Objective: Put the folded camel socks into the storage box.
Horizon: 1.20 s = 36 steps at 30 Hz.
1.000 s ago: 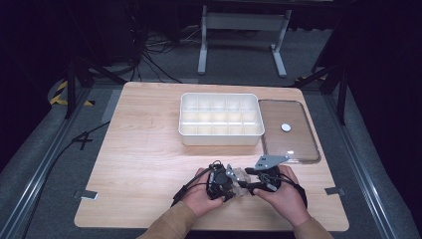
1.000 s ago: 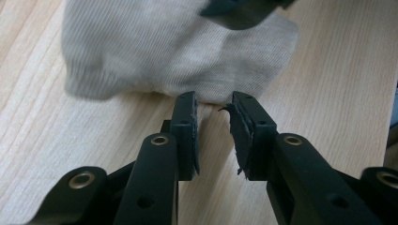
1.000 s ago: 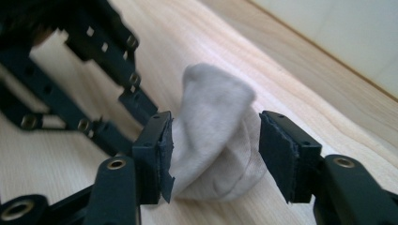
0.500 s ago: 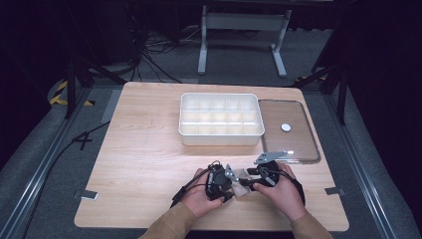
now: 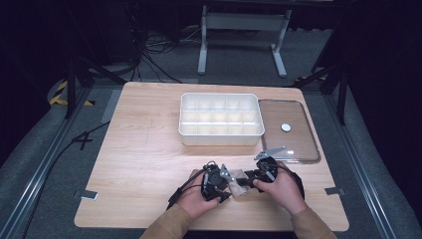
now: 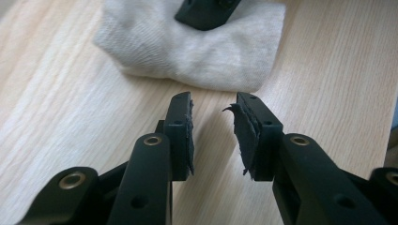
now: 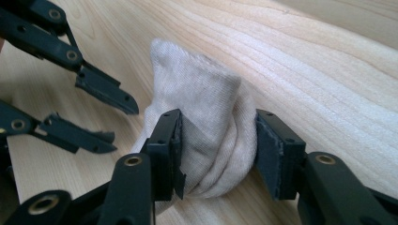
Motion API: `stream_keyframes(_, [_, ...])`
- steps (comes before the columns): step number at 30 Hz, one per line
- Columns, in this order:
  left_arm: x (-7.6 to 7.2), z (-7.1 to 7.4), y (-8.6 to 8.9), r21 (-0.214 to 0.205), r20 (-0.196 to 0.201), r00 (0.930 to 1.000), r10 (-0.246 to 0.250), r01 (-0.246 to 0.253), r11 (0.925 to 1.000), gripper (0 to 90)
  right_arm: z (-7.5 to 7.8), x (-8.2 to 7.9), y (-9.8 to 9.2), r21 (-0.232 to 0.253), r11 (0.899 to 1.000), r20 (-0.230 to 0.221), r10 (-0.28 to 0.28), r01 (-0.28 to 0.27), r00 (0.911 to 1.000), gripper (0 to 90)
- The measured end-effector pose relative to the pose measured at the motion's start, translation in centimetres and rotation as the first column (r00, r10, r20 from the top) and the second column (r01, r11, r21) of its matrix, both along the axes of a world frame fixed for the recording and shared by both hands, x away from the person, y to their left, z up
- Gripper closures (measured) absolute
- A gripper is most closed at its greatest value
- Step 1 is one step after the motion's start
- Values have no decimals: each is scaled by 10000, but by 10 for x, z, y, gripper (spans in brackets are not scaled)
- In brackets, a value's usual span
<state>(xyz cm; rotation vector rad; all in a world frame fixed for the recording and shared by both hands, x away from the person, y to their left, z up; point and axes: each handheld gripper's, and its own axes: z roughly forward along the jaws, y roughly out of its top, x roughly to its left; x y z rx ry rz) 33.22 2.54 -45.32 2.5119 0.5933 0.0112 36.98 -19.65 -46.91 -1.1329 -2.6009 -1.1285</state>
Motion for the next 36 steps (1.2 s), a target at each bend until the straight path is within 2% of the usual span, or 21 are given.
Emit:
stream_keyframes(7, [2, 6, 14, -187, 81, 9990, 432, -430, 9989, 670, -1, 1, 3, 416, 9990, -599, 214, -189, 9980, 674])
stream_keyframes(13, [7, 10, 24, -433, 129, 9970, 768, -762, 9962, 668, 1, 0, 4, 438, 9989, -576, 180, -155, 9982, 743])
stream_keyframes(21, [12, 13, 32, -548, 228, 9956, 907, -894, 9945, 659, 4, -2, 4, 519, 9984, -522, 233, -206, 9984, 766])
stream_keyframes(22, [12, 14, 33, -545, 166, 9951, 972, -961, 9939, 658, 6, -2, 5, 458, 9986, -466, 279, -258, 9985, 766])
stream_keyframes(24, [12, 16, 36, -536, 240, 9944, 1028, -1014, 9934, 658, 7, -3, 6, 416, 9987, -468, 318, -299, 9984, 767])
stream_keyframes(25, [12, 17, 38, -673, 299, 9938, 1073, -1051, 9922, 657, 9, -3, 7, 370, 9986, -389, 384, -370, 9985, 767])
stream_keyframes(28, [14, 22, 45, -680, 371, 9913, 1263, -1236, 9900, 655, 15, -5, 8, 282, 9985, -185, 465, -460, 9987, 767])
stream_keyframes(36, [17, 31, 63, -887, 550, 9847, 1656, -1604, 9831, 648, 42, -2, 3, 290, 9993, 515, 231, -246, 9984, 767])
